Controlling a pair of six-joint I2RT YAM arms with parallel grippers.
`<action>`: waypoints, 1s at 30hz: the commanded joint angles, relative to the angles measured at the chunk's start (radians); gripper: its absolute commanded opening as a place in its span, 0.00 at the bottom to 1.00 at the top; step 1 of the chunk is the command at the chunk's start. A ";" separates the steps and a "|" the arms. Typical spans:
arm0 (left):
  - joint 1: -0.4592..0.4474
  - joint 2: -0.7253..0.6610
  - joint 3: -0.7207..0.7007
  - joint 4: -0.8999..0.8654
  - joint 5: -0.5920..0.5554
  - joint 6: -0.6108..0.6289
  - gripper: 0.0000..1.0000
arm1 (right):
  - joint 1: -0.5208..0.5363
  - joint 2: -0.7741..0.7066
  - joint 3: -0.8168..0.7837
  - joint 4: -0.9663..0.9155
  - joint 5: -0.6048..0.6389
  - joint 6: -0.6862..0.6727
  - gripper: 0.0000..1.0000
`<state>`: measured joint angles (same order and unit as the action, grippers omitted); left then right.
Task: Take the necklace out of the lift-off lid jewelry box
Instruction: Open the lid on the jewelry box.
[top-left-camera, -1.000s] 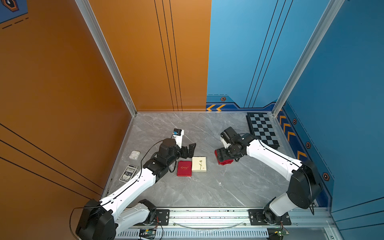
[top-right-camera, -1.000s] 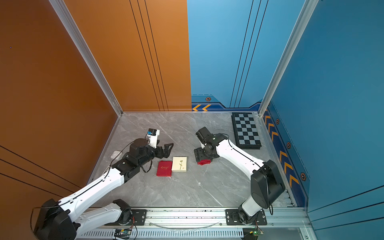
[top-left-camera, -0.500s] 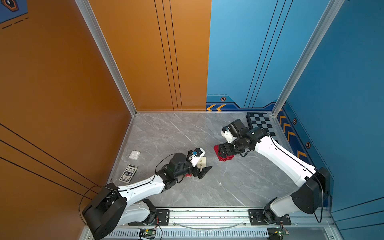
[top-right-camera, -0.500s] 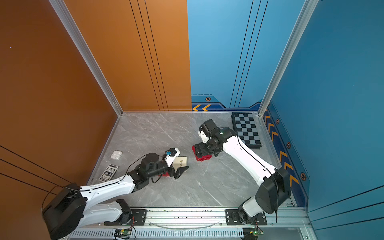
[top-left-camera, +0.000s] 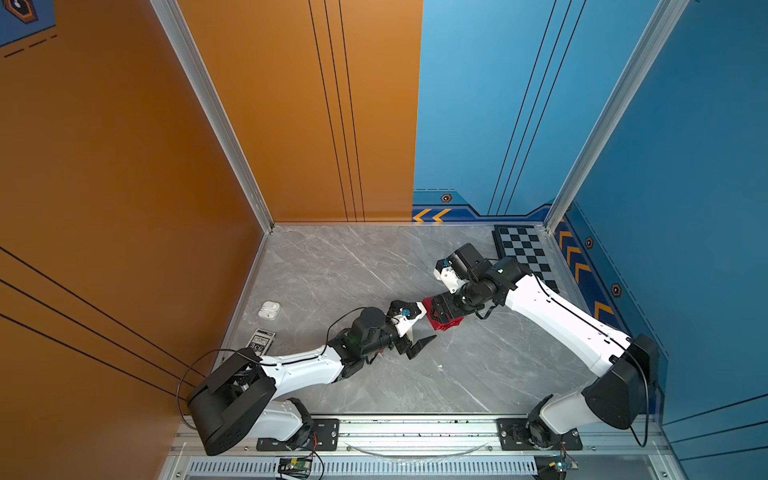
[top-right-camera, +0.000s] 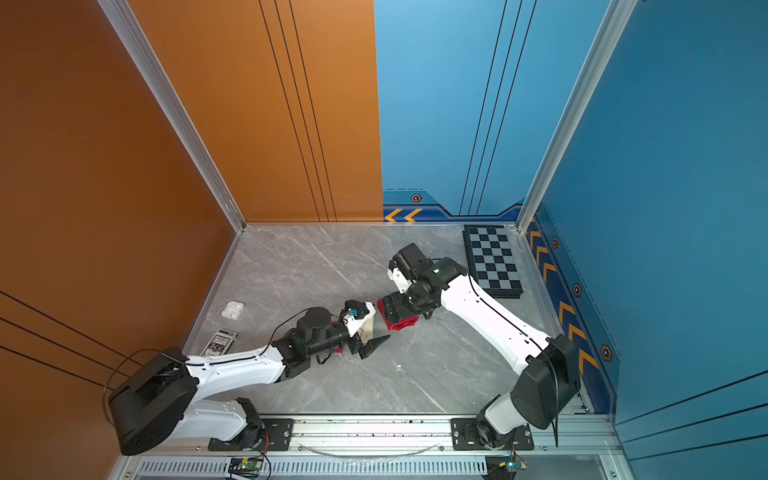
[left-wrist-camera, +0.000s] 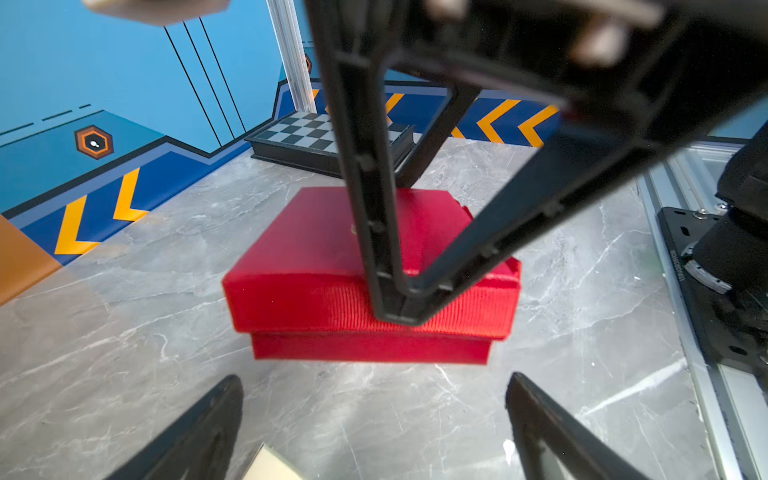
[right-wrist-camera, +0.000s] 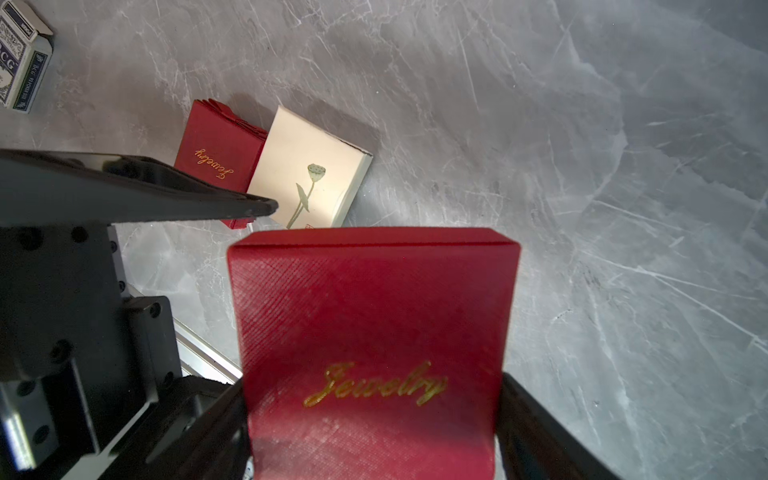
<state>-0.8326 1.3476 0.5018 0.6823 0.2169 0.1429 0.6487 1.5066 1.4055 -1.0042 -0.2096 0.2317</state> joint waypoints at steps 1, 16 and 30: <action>-0.008 0.022 0.032 0.026 -0.016 0.014 0.99 | 0.010 -0.019 0.026 -0.028 -0.009 -0.012 0.86; -0.011 0.050 0.052 0.026 0.020 0.007 0.94 | 0.026 0.003 0.034 -0.027 -0.011 -0.011 0.86; -0.010 0.050 0.057 0.025 0.035 0.010 0.87 | 0.034 0.014 0.036 -0.026 -0.018 -0.010 0.86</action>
<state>-0.8326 1.3880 0.5320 0.6926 0.2295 0.1425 0.6746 1.5085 1.4166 -1.0042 -0.2100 0.2321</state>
